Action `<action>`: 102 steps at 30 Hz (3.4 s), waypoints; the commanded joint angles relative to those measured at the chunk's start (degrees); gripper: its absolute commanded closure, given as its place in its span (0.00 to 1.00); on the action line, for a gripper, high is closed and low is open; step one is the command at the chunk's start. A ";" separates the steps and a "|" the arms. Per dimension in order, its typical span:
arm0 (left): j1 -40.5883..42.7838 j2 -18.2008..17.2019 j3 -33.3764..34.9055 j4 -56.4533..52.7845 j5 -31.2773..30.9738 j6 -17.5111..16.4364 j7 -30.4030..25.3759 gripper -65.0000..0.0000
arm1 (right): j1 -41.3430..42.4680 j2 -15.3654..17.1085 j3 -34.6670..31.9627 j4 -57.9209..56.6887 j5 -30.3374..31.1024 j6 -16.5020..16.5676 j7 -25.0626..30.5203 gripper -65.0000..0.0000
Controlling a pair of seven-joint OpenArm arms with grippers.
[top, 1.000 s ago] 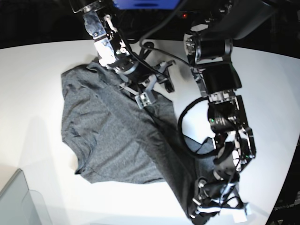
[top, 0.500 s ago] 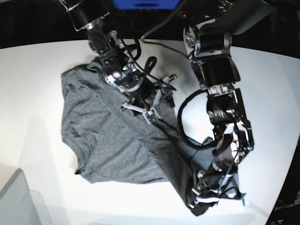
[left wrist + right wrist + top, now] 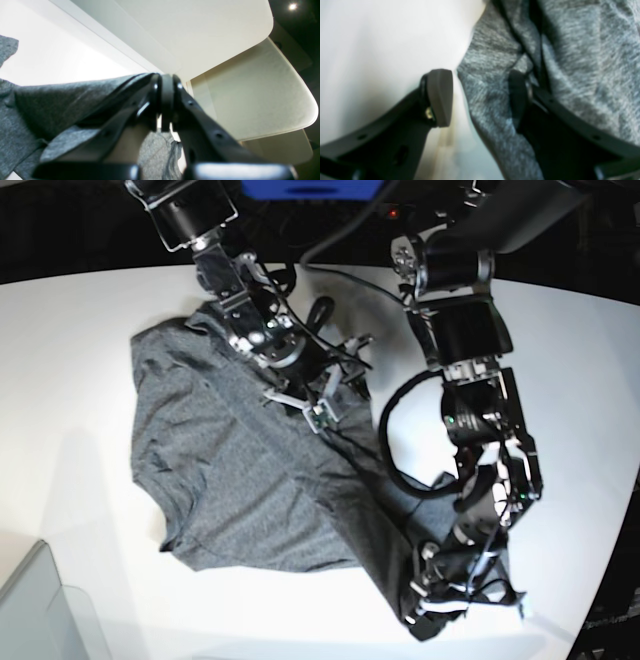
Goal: Layout the t-shirt on the table in an organized manner, then fold the t-shirt properly
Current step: 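Swing the held shoulder with the right gripper across, flipping the shirt over, then lower the shirt flat with both grippers and release the left gripper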
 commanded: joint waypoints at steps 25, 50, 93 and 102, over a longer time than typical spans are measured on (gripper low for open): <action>-1.21 0.25 0.15 0.86 -1.15 -1.00 -1.12 1.00 | -8.15 3.61 -22.16 11.71 0.56 0.64 -0.42 0.92; 14.79 -1.50 -2.40 17.66 -4.84 -0.91 -0.59 1.00 | -21.34 6.96 -2.03 27.44 0.48 0.38 -0.16 0.55; 42.39 -27.61 -29.74 7.72 -33.68 -1.17 -0.33 0.99 | -24.24 7.83 22.23 22.52 0.13 0.82 -0.16 0.55; 37.12 -27.79 -23.67 -7.14 -33.68 -1.17 1.08 0.95 | -23.36 8.71 23.37 21.99 0.13 0.82 -0.16 0.55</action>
